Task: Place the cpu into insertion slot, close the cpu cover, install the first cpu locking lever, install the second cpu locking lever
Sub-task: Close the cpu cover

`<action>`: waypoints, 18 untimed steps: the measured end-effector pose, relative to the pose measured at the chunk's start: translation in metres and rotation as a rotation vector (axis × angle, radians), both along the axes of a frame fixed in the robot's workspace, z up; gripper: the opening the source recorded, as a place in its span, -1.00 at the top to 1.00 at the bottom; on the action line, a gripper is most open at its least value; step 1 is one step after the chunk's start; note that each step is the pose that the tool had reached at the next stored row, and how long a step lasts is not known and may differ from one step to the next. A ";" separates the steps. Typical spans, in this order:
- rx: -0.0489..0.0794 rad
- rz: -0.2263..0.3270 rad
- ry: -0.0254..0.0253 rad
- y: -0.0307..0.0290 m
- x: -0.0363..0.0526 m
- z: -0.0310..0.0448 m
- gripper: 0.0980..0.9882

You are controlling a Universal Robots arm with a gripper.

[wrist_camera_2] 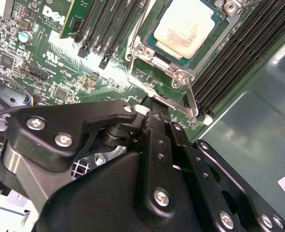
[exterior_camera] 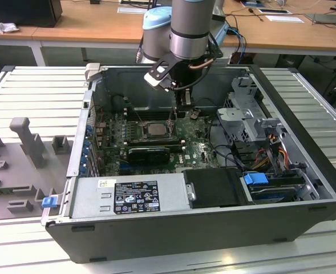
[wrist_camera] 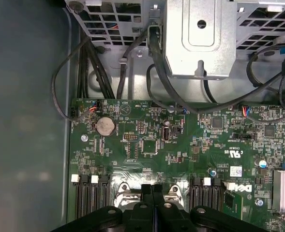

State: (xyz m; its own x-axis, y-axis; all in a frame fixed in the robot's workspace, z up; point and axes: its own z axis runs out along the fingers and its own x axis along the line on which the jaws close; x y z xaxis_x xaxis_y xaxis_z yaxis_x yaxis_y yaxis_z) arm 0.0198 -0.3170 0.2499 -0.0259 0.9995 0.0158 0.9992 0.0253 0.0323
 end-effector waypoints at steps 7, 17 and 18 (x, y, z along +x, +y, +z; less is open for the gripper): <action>0.000 0.000 0.0000 0.0000 -0.0018 0.0000 0.98; 0.000 0.000 0.0000 0.0000 -0.0039 -0.0001 0.98; 0.000 0.000 0.0000 0.0000 -0.0041 0.0000 0.98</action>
State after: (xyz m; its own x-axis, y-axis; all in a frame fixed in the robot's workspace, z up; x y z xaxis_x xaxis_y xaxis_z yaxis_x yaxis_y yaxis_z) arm 0.0157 -0.3170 0.2499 -0.0259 0.9995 0.0159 0.9992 0.0253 0.0323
